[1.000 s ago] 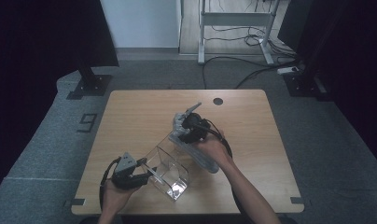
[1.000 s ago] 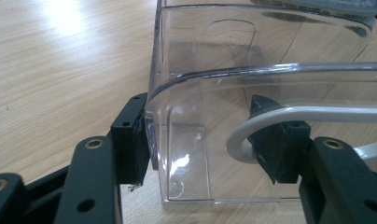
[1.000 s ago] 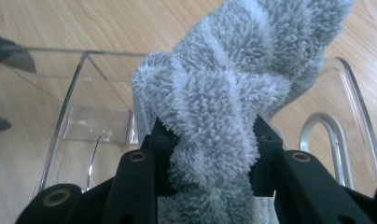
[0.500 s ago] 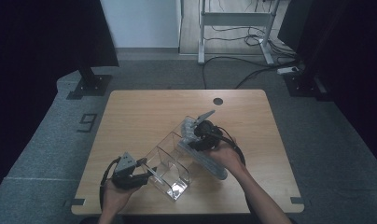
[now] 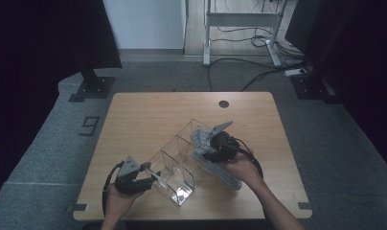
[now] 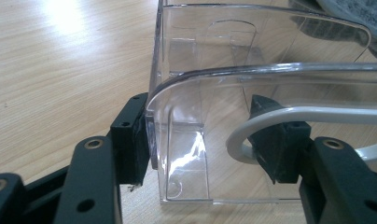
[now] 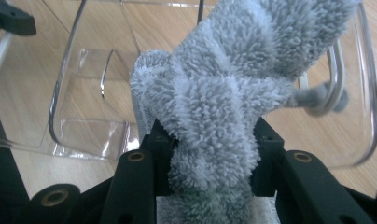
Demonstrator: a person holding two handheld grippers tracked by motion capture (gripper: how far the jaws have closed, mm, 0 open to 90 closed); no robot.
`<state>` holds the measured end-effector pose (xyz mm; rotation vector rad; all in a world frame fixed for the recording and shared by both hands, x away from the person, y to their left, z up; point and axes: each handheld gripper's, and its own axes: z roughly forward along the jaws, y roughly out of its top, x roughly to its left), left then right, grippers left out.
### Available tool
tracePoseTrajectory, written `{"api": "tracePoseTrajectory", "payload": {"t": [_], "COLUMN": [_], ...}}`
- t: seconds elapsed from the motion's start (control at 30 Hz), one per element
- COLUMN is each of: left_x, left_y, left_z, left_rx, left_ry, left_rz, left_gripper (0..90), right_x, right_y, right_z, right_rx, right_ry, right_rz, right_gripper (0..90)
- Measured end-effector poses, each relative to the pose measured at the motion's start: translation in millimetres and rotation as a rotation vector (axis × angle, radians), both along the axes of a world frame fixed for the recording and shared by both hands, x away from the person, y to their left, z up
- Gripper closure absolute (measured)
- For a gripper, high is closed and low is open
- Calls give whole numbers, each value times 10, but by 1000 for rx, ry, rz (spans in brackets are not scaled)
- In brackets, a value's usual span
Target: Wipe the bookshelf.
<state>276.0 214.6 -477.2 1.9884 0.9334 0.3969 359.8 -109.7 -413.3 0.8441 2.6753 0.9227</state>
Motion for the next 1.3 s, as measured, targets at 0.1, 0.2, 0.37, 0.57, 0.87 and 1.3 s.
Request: {"api": "tracePoseTrajectory", "payload": {"t": [0.1, 0.2, 0.37, 0.57, 0.87, 1.3], "left_x": [0, 0, 0, 8, 25, 78], "left_y": [0, 0, -2, -20, -36, -81], "left_z": [0, 0, 1, -2, -3, -8], "left_rx": [0, 0, 0, -4, -4, -8], "left_ry": [0, 0, 1, -1, -2, -4], "left_rz": [0, 1, 2, 7, 14, 36], "left_gripper": [423, 423, 423, 423, 422, 417], "right_x": [-31, -51, -80, -75, 8, 135], "right_y": [-52, -91, -143, -200, -217, -213], "right_z": [-32, -64, -128, -242, -468, -678], "right_rx": [-1, 3, -1, -24, -18, -14], "right_ry": [1, 5, 12, 19, 50, 65], "right_rz": [-1, -3, -11, -27, -52, -90], "right_gripper": [604, 604, 603, 603, 603, 603]}}
